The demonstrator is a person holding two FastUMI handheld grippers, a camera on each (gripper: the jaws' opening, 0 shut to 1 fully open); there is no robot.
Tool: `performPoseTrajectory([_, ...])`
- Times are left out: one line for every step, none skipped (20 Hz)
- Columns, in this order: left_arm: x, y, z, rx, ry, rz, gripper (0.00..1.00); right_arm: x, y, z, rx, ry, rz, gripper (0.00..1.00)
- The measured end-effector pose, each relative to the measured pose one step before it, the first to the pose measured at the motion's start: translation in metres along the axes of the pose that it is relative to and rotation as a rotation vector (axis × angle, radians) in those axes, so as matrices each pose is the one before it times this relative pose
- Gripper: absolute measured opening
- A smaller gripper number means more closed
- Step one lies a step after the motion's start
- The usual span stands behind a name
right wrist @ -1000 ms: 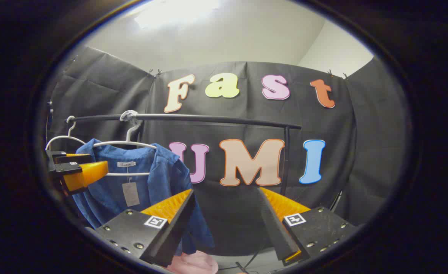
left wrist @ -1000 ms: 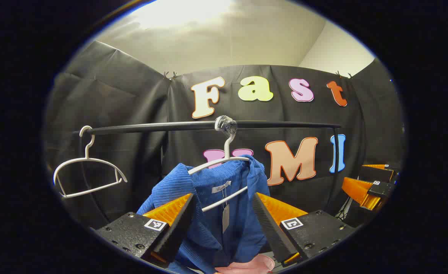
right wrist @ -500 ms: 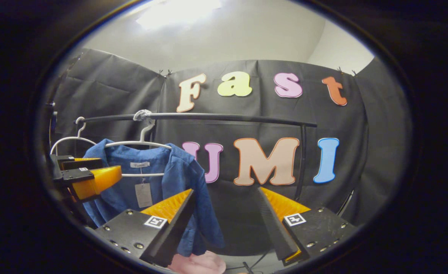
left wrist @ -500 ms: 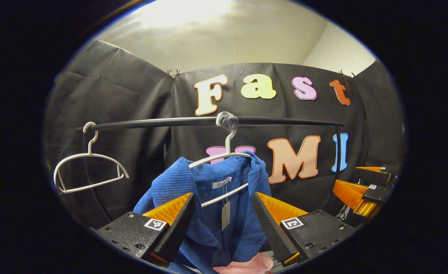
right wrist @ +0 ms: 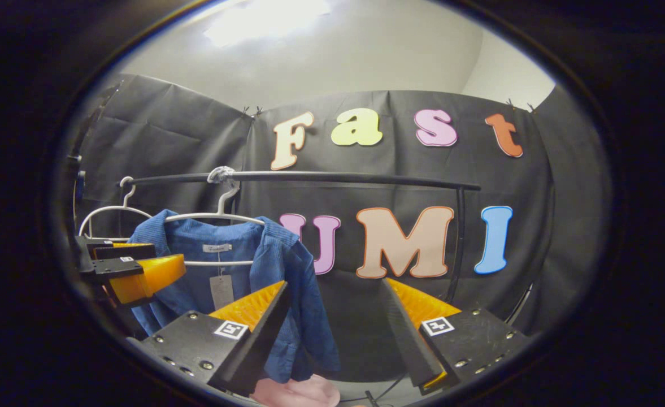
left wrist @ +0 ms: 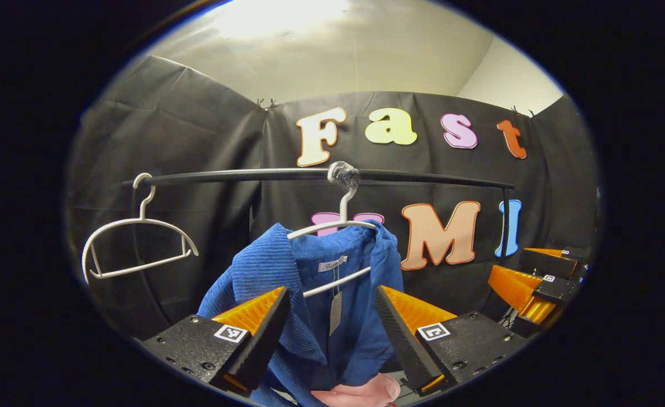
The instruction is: Grasp the clothes on the hanger with both hands and then place them into the laundry hamper below.
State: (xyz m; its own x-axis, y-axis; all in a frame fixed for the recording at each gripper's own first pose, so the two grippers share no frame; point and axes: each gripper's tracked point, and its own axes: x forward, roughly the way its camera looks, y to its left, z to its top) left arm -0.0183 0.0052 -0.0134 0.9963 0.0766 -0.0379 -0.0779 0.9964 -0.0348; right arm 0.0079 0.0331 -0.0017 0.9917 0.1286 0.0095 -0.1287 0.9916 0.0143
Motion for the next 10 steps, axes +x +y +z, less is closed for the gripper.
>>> performPoseTrajectory([-0.00192, 0.00286, -0.00146, -0.00193, 0.00241, 0.01591, 0.94, 0.00090, 0.00099, -0.00047, -0.00077, 0.00068, 0.00356, 0.96])
performPoseTrajectory([-0.00231, 0.00249, -0.00113, -0.00262, 0.00308, 0.01549, 0.93, -0.00041, 0.00081, -0.00098, -0.00211, 0.00077, 0.00522, 0.96])
performPoseTrajectory([-0.00227, 0.00347, -0.00140, -0.00077, 0.00117, 0.01748, 0.94, 0.00007, -0.00027, -0.00055, -0.00309, 0.00112, 0.00663, 0.96])
performPoseTrajectory([-0.00206, 0.00405, -0.00032, 0.00105, 0.00243, 0.02098, 0.94, 0.00054, 0.00124, -0.00051, -0.00245, 0.00092, 0.00821, 0.93])
performPoseTrajectory([-0.00234, 0.00371, -0.00165, 0.00160, 0.00048, 0.02136, 0.94, 0.00118, 0.00221, -0.00077, -0.00095, 0.00073, 0.01170, 0.93])
performPoseTrajectory([-0.00218, 0.00302, -0.00166, 0.00241, 0.00347, 0.01957, 0.94, 0.00155, 0.00183, -0.00112, 0.00003, 0.00200, 0.01379, 0.96])
performPoseTrajectory([-0.00094, 0.00180, -0.00312, 0.00276, 0.00397, 0.01637, 0.93, 0.00163, 0.00267, -0.00127, 0.00208, 0.00189, 0.01599, 0.93])
performPoseTrajectory([-0.00176, 0.00179, -0.00360, 0.00511, 0.00707, 0.01376, 0.94, 0.00280, 0.00361, -0.00229, 0.00381, 0.00367, 0.01862, 0.94])
performPoseTrajectory([-0.00029, 0.00126, -0.00315, 0.00533, 0.00894, 0.01460, 0.94, 0.00380, 0.00427, -0.00099, 0.00496, 0.00298, 0.02070, 0.94])
performPoseTrajectory([-0.00179, 0.00097, -0.00393, 0.00347, 0.00779, 0.01348, 0.94, 0.00436, 0.00462, -0.00136, 0.00382, 0.00194, 0.02155, 0.94])
